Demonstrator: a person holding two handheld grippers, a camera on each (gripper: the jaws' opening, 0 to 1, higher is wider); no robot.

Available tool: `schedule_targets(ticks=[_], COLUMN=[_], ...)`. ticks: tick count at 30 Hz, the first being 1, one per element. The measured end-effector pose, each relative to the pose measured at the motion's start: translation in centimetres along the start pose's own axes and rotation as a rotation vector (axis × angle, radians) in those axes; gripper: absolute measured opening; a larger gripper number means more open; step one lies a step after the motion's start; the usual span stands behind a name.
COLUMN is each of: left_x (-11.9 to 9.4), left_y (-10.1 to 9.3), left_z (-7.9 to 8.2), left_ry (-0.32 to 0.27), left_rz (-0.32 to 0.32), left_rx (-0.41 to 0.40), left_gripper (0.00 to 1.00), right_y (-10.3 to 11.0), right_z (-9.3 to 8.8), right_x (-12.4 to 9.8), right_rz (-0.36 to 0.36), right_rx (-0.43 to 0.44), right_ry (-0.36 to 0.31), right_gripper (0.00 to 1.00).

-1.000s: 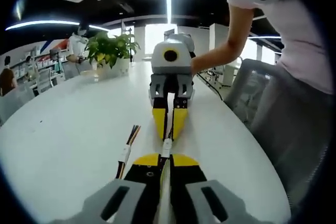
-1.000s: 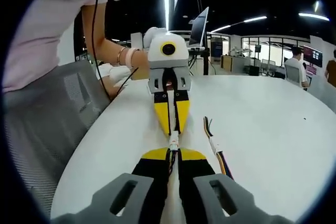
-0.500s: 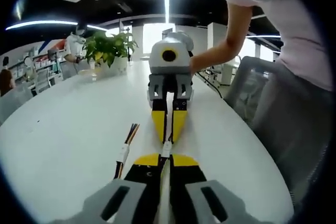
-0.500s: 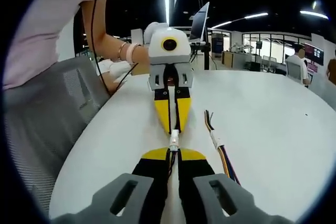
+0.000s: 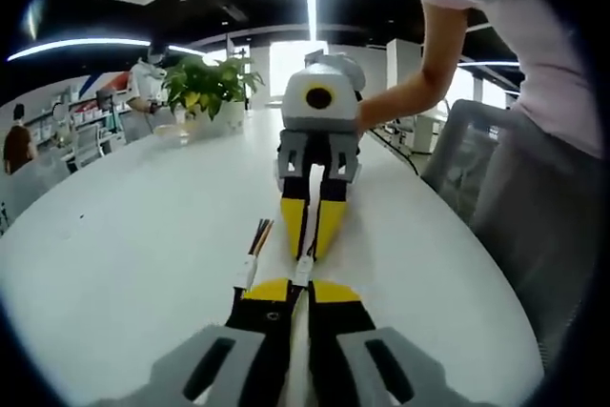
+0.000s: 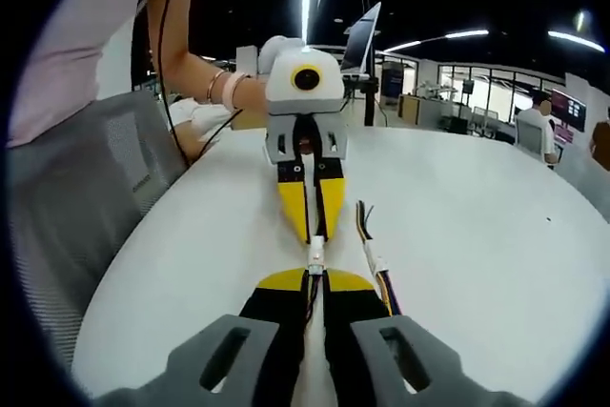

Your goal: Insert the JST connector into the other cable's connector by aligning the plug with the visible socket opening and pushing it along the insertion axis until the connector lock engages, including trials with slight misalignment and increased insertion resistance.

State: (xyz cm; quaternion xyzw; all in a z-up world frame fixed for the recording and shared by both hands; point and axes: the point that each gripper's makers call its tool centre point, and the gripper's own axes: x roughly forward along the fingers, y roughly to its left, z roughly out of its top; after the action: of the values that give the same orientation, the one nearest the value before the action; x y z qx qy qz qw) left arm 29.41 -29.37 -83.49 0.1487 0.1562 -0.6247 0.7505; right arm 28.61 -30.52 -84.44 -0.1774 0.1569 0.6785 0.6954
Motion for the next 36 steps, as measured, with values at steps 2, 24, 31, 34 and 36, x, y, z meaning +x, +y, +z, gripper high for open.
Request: schedule_targets(ticks=[2, 24, 31, 34, 36], left_x=[0.0, 0.4, 0.3, 0.1, 0.1], left_y=[0.3, 0.6, 0.5, 0.5, 0.4], left_z=[0.0, -1.2, -1.3, -1.4, -1.4], left_ry=[-0.001, 0.003, 0.004, 0.000, 0.002], left_rz=[0.010, 0.032, 0.039, 0.046, 0.048], left_rx=[-0.004, -0.058, -0.054, -0.103, -0.092], left_gripper=[0.00, 0.00, 0.00, 0.00, 0.00], right_y=[-0.3, -0.7, -0.7, -0.8, -0.8], right_z=[0.0, -0.8, -0.9, -0.9, -0.9], right_x=[0.0, 0.4, 0.5, 0.5, 0.6], right_rz=[-0.003, 0.019, 0.023, 0.017, 0.016], right_rx=[-0.005, -0.021, 0.008, 0.021, 0.018], right_ry=[0.003, 0.022, 0.015, 0.020, 0.021], right_gripper=[0.03, 0.04, 0.05, 0.05, 0.05])
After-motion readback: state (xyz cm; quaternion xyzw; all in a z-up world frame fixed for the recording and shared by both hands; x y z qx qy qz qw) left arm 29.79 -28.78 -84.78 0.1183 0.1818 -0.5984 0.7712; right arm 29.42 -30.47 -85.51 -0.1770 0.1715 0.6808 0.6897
